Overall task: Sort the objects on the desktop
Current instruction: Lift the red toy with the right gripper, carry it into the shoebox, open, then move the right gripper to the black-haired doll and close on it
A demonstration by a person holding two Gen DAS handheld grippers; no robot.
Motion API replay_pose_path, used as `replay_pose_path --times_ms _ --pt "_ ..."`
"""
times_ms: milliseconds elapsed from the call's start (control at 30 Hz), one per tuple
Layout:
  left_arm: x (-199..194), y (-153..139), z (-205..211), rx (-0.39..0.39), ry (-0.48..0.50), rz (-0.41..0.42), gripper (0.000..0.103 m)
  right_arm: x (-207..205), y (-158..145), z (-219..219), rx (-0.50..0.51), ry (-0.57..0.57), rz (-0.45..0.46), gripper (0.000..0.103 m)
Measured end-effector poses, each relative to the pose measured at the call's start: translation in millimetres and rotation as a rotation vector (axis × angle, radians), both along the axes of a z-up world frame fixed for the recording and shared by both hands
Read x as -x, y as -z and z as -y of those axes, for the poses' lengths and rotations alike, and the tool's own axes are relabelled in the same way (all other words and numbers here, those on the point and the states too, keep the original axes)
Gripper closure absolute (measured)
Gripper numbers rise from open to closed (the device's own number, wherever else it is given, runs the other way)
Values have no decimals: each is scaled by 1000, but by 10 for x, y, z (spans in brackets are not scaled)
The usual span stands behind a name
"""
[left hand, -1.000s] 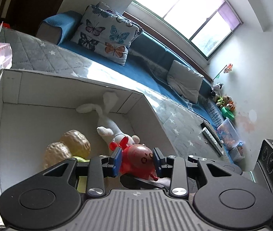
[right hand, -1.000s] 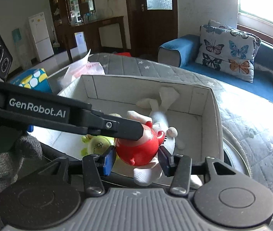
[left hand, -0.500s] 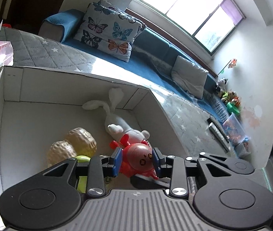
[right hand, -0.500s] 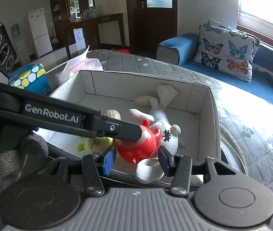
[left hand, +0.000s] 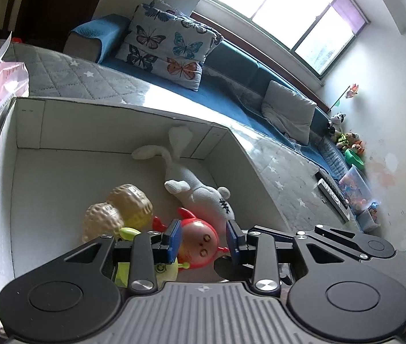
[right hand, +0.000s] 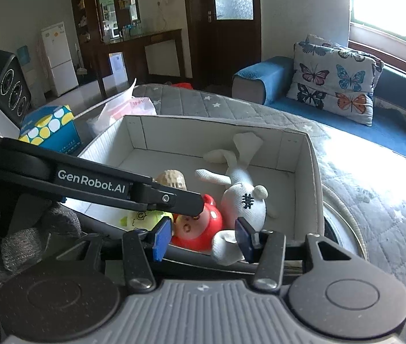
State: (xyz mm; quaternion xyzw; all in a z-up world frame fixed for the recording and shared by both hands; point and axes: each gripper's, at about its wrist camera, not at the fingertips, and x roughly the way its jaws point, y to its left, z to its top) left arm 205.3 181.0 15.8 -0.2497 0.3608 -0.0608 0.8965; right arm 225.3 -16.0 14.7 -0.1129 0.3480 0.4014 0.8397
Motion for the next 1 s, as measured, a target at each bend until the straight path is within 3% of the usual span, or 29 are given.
replay_pose_path --times_ms 133,200,333,500,633,1000 --pt "90 -99 70 -27 8 23 67 140 -90 93 -25 12 32 53" --pt "156 -151 106 -34 10 35 67 211 -136 139 -38 18 48 44" --pt "301 -247 196 -55 17 60 67 366 -215 252 -65 32 76 44" --pt "496 -315 331 -72 27 81 67 605 -247 461 -87 62 109 35" --pt "645 -315 465 -83 44 88 67 786 -216 666 -99 95 123 27" --pt "861 -122 951 -92 136 52 67 1132 42 1296 -91 216 94 23"
